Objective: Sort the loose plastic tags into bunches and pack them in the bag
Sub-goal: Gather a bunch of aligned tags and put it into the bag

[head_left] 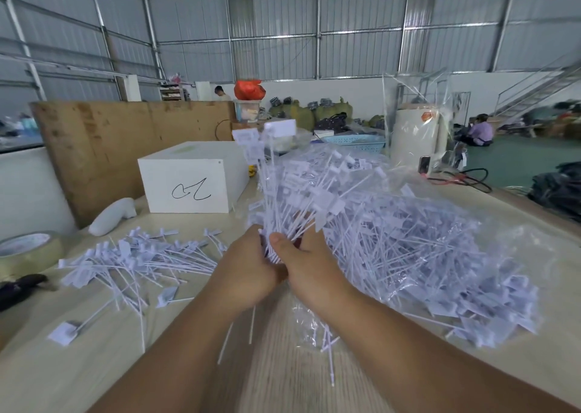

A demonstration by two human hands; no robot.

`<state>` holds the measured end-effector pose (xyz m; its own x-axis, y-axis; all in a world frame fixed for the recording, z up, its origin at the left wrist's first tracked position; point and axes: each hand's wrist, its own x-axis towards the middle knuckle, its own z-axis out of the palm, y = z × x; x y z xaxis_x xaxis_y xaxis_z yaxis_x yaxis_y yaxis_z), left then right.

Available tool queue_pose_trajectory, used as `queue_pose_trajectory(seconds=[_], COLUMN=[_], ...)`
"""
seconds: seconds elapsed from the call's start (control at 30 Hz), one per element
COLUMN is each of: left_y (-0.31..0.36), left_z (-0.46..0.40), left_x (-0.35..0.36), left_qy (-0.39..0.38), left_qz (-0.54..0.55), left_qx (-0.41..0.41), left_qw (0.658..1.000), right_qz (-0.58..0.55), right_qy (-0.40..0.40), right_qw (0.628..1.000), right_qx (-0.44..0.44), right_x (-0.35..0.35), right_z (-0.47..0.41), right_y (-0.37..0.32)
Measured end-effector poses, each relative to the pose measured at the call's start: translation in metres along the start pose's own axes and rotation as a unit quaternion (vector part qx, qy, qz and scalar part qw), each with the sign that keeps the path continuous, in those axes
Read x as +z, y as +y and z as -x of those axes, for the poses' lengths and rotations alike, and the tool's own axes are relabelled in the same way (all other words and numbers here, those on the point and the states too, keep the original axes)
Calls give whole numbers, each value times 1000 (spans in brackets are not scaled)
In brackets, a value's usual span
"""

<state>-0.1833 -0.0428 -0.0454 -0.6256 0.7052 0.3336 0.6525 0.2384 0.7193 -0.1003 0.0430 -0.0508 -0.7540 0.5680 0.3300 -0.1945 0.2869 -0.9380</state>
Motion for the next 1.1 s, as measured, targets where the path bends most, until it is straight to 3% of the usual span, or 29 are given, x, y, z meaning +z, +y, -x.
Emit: queue_pose_trajectory(seconds=[0.2, 0.37, 0.53, 0.7, 0.87, 0.97, 1.1], left_y=[8, 8, 12, 14, 16, 20, 17], left_z=[7, 5, 3, 8, 9, 12, 14], left_x=[-3, -3, -2, -5, -5, -2, -2], left_qy=[-37, -50, -88, -155, -191, -201, -201], left_qz=[40, 34, 3, -52, -98, -105, -117], left_qx=[56, 66, 57, -29, -10, -8, -21], left_qw=[997, 996, 995, 986, 977, 974, 972], right_qz=[61, 47, -37, -155, -232, -209, -85], right_qy=[-68, -49, -10, 50, 38, 76, 124], right_qw=[996, 998, 999, 983, 971, 973, 986], right_qx=[-10, 14, 38, 84, 42, 66, 71], right_x=[-4, -13, -31, -63, -91, -98, -93], right_z=[-1, 3, 17, 28, 38, 40, 42], right_y=[-4, -5, -13, -26, -30, -18, -8])
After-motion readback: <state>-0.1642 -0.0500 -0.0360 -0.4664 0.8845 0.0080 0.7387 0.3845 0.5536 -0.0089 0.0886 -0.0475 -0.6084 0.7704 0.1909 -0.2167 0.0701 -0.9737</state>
